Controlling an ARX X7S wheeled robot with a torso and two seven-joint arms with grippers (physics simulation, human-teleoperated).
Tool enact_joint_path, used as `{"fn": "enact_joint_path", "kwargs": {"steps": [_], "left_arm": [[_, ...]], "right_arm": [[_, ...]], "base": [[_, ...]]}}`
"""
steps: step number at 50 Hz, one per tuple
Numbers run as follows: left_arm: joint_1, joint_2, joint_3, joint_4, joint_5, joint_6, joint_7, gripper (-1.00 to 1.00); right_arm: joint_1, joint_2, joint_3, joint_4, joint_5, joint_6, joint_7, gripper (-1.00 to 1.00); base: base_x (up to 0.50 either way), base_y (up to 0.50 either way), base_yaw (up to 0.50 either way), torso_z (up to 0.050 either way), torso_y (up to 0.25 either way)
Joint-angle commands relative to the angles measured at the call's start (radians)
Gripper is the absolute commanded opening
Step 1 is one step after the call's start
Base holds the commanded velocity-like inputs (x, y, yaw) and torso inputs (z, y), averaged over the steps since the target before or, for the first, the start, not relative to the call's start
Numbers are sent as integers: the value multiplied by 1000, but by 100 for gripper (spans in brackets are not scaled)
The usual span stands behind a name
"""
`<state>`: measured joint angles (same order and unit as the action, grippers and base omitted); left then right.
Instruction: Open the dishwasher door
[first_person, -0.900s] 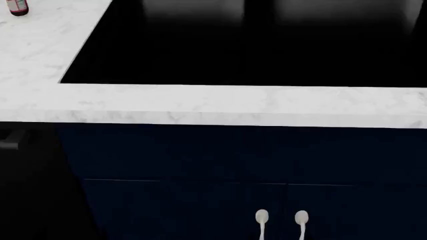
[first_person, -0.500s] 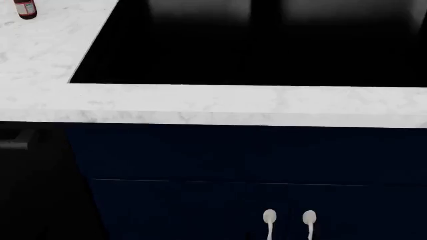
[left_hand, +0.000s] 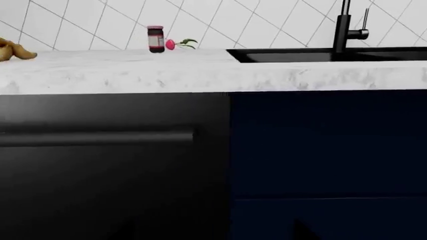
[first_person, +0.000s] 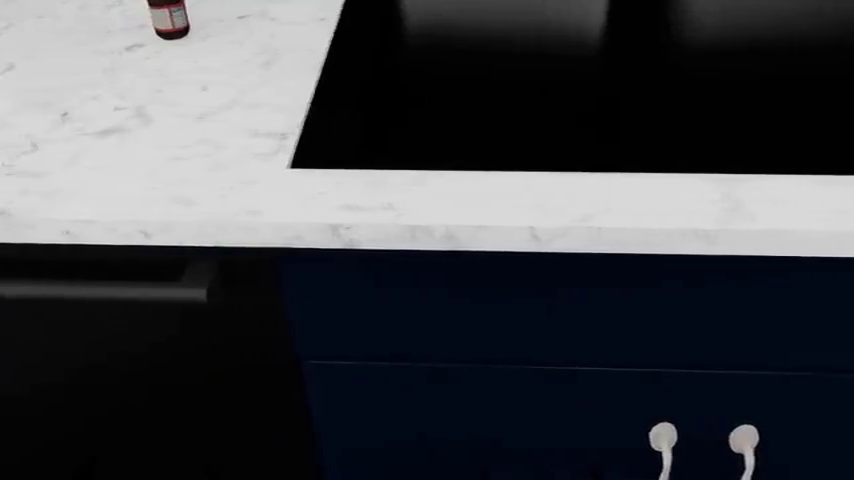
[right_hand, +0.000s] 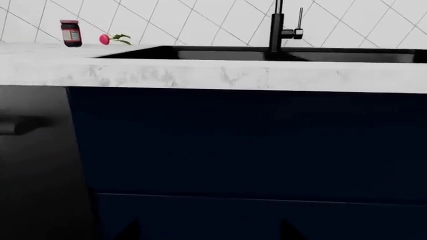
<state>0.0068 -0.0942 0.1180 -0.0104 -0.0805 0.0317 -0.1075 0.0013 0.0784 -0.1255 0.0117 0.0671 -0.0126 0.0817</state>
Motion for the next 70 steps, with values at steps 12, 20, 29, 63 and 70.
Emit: {"fn": "enact_joint_path", "kwargs": {"steps": [12,20,29,63,70], "left_arm": [[-4,-22,28,-16,-30,12,-15,100],[-11,-29,36,-35,-33,23,-22,100],[-17,-34,47,-38,-38,23,-27,100],[-12,-59,70,-12,-61,18,-54,100],[-9,-64,74,-9,-64,21,-60,100]], "right_arm": [[-2,27,-32,7,26,-13,25,100],[0,33,-41,5,34,-11,35,100],[-6,41,-37,-7,57,-16,45,100],[-17,68,-61,-31,80,-14,77,100],[-20,72,-65,-41,86,-17,83,100]], "base": [[0,473,0,0,0],[0,472,0,0,0],[0,325,0,0,0],[259,0,0,0,0],[164,0,0,0,0]]}}
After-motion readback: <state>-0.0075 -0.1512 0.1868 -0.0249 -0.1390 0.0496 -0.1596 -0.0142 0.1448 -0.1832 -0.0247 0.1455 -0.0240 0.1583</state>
